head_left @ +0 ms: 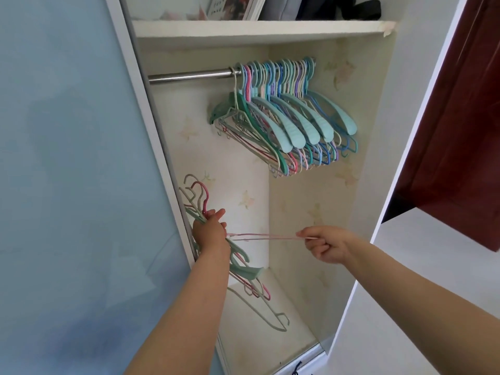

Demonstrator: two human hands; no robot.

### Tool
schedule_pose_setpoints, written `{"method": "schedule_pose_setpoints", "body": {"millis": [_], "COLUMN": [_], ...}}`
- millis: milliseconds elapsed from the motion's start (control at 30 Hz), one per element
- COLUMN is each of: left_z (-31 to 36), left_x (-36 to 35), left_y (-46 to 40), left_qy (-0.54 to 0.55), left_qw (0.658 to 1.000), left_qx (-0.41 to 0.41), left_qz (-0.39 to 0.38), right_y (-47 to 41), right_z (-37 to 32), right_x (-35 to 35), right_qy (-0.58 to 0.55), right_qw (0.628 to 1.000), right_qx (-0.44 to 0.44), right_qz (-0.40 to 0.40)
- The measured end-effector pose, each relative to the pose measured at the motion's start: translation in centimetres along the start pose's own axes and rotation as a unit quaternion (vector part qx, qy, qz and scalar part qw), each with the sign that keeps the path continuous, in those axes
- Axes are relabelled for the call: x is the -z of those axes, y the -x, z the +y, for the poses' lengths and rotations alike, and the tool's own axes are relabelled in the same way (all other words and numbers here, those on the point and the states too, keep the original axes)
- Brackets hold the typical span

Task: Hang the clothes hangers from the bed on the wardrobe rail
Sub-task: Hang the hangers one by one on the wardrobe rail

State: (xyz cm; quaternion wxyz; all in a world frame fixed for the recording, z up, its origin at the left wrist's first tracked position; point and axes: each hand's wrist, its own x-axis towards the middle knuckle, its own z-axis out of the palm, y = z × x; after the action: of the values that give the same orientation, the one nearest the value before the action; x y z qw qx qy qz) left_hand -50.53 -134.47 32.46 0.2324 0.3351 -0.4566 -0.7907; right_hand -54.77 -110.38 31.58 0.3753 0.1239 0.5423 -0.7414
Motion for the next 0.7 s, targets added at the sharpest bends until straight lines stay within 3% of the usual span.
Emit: {"method": "schedule_pose_setpoints", "body": {"millis": [267,367,467,700], "left_z": [2.2,2.9,2.4,3.1], "left_x": [-0.8,-1.1,-0.9,-2.0], "left_y": [0.5,1.2,0.9,0.7], "left_qy": [0.035,0.041,0.045,0.053], "left_qw": [0.999,0.998,0.999,0.998], "left_qx": [-0.037,-0.039,-0.024,-0.028], "left_qz": [0.0,-0.011,-0.018,-0.035], "right_y": [-1.0,-1.4,-0.4,1.7], "right_z": [0.9,1.2,1.0,-1.5], "right_x": [-4.0,-4.1,-5.2,-9.4], "right_qy": [-0.259,-0.337,-0.366,-0.383], "right_qw": [0.964,0.934,0.914,0.902], "right_qx": [0.0,-0.001,-0.029,0.035], "right_qz": [-0.054,-0.116,-0.174,-0.199]}}
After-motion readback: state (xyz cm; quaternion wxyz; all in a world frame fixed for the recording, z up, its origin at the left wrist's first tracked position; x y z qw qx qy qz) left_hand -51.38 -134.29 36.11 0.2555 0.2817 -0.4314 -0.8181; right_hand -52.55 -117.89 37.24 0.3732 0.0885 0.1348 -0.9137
